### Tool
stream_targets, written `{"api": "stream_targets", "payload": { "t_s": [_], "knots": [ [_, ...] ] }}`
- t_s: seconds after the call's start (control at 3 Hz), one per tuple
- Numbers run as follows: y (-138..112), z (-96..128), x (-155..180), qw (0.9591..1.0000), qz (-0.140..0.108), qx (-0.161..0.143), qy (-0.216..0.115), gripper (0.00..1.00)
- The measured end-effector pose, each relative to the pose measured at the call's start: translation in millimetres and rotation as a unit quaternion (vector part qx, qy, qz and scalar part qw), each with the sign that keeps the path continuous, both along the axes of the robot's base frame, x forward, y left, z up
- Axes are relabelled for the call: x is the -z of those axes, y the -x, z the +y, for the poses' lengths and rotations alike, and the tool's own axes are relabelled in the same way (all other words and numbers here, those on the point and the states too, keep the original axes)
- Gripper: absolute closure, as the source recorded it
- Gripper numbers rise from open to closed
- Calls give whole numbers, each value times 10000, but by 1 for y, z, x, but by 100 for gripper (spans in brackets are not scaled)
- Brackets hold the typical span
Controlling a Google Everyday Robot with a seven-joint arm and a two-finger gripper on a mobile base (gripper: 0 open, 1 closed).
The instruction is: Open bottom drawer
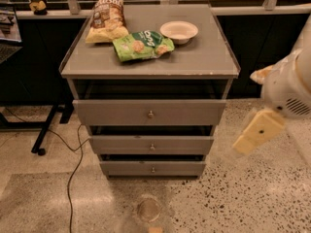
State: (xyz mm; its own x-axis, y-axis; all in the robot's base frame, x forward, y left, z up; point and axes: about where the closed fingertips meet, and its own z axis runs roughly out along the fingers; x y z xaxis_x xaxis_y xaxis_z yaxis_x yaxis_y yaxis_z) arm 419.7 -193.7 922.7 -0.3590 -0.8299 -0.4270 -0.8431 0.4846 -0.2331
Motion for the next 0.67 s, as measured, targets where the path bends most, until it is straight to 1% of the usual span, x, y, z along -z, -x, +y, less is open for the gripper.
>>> {"api": "stream_targets", "payload": {
  "t_s": [0.33, 0.67],
  "knots": [
    [-12, 25, 36, 9987, -154, 199, -440, 0],
    [-56, 56, 88, 9958, -400, 257, -777, 0]
  ]
}}
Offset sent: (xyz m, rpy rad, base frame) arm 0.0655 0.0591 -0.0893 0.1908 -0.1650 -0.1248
